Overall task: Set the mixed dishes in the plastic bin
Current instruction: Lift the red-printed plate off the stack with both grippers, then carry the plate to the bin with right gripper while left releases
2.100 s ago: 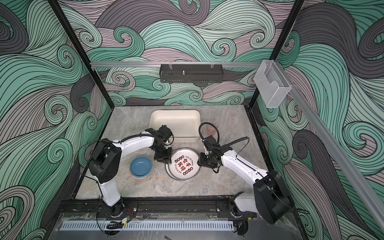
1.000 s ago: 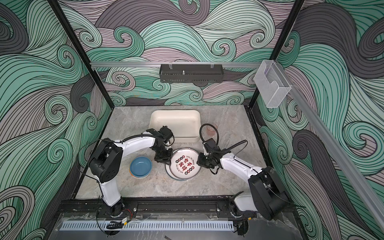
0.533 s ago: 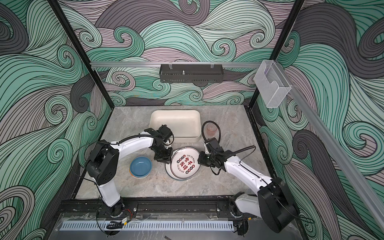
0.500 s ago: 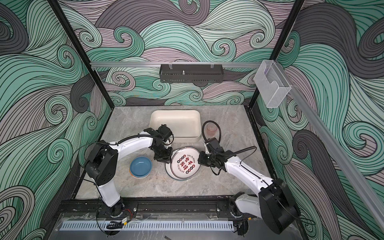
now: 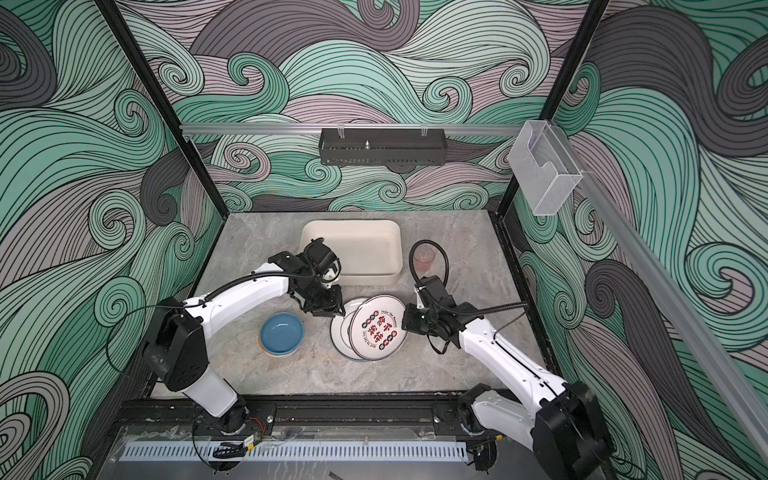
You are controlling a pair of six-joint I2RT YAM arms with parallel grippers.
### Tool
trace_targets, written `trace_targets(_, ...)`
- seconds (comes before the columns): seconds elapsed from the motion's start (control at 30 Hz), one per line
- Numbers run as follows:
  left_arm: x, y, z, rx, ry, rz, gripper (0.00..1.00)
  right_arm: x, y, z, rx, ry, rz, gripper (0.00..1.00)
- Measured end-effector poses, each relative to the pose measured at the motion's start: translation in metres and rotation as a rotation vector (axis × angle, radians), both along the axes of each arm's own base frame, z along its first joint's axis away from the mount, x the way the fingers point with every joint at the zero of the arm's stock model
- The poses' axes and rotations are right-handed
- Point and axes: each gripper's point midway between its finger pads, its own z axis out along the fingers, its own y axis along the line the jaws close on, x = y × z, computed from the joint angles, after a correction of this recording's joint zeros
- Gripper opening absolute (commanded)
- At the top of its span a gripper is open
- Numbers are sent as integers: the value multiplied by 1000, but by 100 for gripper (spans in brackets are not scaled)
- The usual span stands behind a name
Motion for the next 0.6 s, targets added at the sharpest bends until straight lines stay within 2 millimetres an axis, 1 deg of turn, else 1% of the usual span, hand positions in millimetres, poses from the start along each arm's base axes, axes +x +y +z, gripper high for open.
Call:
trace_targets(0.2, 2, 7, 19, -29, -42, 24, 48, 5, 3, 26, 21, -48, 12, 0)
trace_targets(0.27, 5, 11, 26, -40, -58, 40, 49, 8, 5, 34, 29, -62, 13, 0)
trace_targets(0.47, 15, 28, 54, -85, -128, 98, 50, 15, 11, 59, 57, -103, 20, 0)
trace_targets(0.6, 22, 45, 76, -117, -187, 152, 54, 26, 17, 74, 67, -125, 24, 0)
